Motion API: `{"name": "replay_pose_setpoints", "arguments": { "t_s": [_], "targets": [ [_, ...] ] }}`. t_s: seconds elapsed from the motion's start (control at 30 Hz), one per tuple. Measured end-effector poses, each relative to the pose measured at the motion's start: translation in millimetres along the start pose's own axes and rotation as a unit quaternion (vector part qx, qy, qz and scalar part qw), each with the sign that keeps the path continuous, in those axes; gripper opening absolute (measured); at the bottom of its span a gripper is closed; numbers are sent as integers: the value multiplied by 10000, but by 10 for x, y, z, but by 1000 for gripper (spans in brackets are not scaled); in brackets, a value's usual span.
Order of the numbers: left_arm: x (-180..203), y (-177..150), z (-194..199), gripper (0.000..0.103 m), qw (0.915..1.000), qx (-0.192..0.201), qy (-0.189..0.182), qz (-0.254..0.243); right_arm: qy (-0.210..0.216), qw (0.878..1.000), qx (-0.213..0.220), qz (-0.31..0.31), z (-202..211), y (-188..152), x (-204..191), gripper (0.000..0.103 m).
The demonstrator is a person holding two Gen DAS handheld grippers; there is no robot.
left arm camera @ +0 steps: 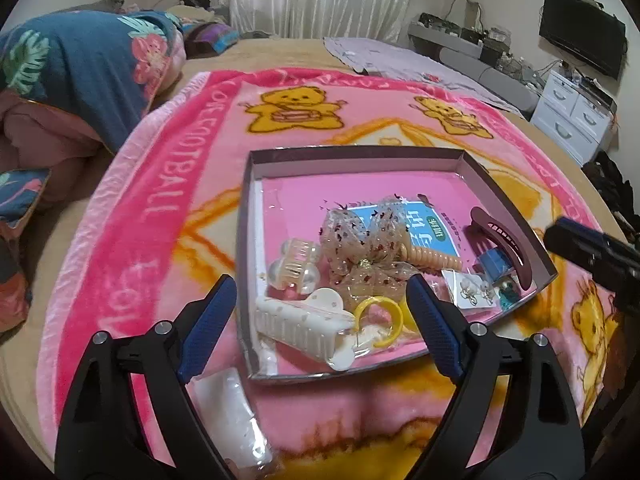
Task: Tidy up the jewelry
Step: 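Carry the claw clip into the box lid and release while right drops the coiled tie there, then grasp the clear plastic earring bag with left gripper while right grasps the pink pom-pom clip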
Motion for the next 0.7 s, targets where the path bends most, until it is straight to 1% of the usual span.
{"name": "replay_pose_setpoints", "arguments": {
  "t_s": [0.07,0.17,0.23,0.27,0.3,0.47,0.57,0.7],
  "targets": [
    [-28,-12,57,81,10000,43,72,30,16,10000,-53,-9,36,-88,-4,75],
    [-88,-46,128,86,9998,74,115,132,-56,9999,-113,50,63,-189,-11,75],
    [-139,-96,169,87,9996,61,185,182,-129,9997,-173,78,83,-286,6,76],
    [-172,-133,192,87,9995,55,212,227,-144,9997,-206,77,87,-332,15,80],
    [-193,-152,202,87,9994,40,215,261,-156,9996,-232,73,91,-377,24,80],
    [-362,-299,271,87,9984,-58,268,502,-214,9986,-479,1,61,-613,94,81],
    [-472,-392,300,89,9975,-118,260,653,-242,9979,-606,-8,41,-726,115,81],
    [-646,-562,284,89,9952,-299,316,879,-254,9968,-751,-42,-3,-841,128,81]
  ]
}}
Point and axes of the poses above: each gripper's, at about its wrist camera, not at the fingertips, and z roughly against the way its jaws point, x to its right, y to its top, the point moved 9 cm from there along -z, roughly the way its jaws point, and after that the axes turned 7 degrees about -x, right-handed, at the moved point
